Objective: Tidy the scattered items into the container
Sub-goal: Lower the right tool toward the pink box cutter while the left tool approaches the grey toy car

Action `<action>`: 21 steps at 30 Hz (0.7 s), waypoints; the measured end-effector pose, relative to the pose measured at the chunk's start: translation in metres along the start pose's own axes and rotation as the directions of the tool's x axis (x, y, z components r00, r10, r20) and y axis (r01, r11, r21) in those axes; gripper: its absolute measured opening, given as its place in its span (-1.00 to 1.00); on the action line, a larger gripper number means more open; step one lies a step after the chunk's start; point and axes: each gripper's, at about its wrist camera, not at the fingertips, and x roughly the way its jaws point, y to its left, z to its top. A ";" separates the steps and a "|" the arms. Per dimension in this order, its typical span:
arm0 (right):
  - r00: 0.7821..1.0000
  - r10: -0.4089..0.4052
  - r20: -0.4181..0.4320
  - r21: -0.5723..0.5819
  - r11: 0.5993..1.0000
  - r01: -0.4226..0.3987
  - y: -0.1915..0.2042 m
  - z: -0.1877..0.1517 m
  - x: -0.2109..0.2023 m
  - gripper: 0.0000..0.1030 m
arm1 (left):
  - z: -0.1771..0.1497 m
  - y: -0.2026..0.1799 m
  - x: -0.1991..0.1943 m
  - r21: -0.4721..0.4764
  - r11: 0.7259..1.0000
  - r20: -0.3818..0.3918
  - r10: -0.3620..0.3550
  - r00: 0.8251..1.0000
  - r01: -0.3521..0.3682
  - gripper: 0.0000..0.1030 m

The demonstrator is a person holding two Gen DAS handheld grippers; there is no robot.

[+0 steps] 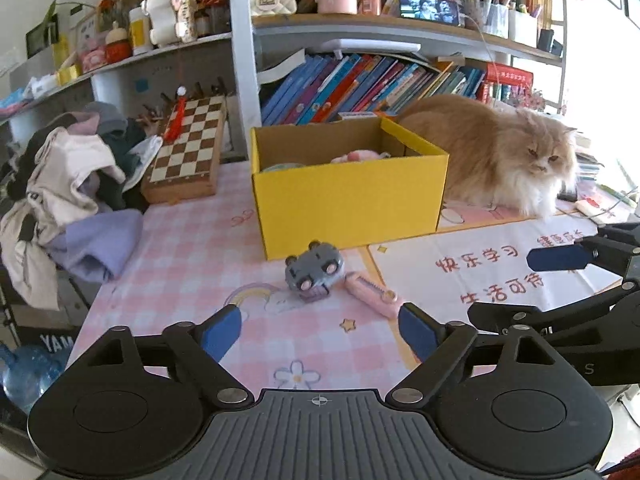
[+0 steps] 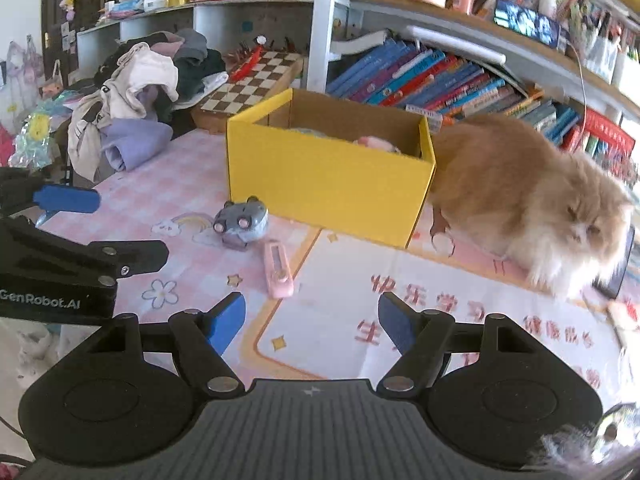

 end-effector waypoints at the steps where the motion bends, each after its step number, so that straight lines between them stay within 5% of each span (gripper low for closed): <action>1: 1.000 0.004 -0.008 0.006 1.000 -0.004 0.000 -0.002 0.002 0.39 | -0.002 0.000 0.000 -0.003 1.000 -0.007 0.004 1.000 -0.004 0.73; 21: 0.999 0.015 -0.045 -0.010 1.000 -0.015 -0.001 -0.007 0.018 0.19 | -0.008 -0.004 0.012 -0.007 1.000 -0.041 0.003 0.999 -0.003 0.74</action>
